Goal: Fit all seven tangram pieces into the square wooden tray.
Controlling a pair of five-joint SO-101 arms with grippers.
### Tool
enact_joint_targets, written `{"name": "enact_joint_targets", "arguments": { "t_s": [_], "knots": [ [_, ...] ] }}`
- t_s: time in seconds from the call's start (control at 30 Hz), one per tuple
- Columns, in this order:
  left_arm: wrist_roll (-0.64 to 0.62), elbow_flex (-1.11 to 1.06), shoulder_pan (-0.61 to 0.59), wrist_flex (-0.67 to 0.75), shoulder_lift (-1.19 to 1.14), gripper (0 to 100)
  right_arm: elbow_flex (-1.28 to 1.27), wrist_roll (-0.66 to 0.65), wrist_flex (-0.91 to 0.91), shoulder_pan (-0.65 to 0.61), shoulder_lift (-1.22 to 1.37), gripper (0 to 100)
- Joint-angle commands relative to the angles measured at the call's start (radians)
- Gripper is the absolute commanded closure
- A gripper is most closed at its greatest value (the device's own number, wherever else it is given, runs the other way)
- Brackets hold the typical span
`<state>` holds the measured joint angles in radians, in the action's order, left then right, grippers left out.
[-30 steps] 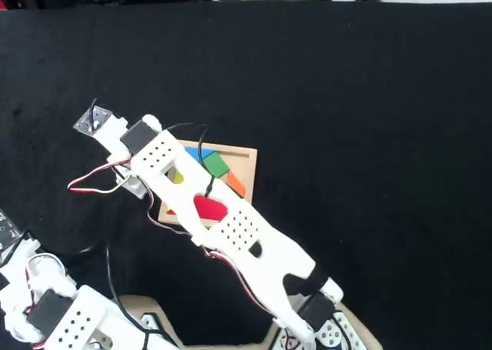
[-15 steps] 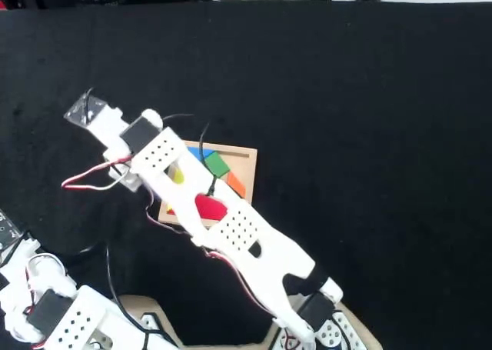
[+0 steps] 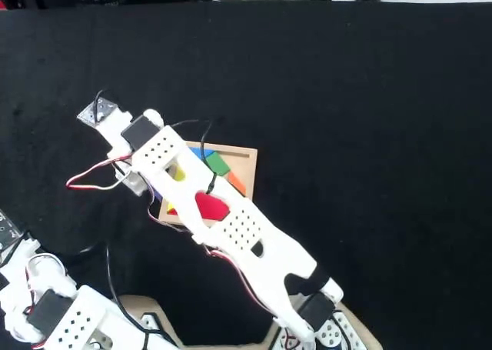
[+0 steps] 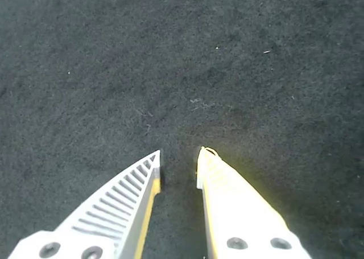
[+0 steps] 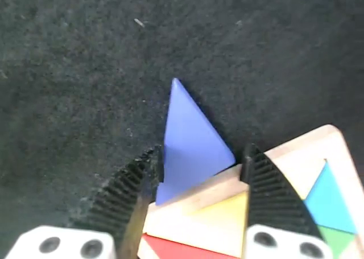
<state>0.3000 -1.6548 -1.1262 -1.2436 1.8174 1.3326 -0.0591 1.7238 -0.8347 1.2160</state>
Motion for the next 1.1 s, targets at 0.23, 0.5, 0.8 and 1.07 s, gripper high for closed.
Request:
{"name": "enact_joint_targets", "arguments": {
  "t_s": [0.23, 0.5, 0.8, 1.07],
  "knots": [
    [-0.005, 0.008, 0.013, -0.003, 0.003, 88, -0.114, 0.020, -0.106, 0.008, -0.068, 70.8],
    [-0.005, 0.008, 0.013, -0.003, 0.003, 88, -0.130, 0.020, -0.129, -0.028, -0.041, 78.6],
    [-0.005, 0.008, 0.013, -0.003, 0.003, 88, -0.108, 0.020, -0.121, -0.026, -0.030, 79.0],
    [-0.005, 0.008, 0.013, -0.003, 0.003, 88, -0.056, 0.020, -0.084, -0.018, -0.051, 79.1]
  ]
}}
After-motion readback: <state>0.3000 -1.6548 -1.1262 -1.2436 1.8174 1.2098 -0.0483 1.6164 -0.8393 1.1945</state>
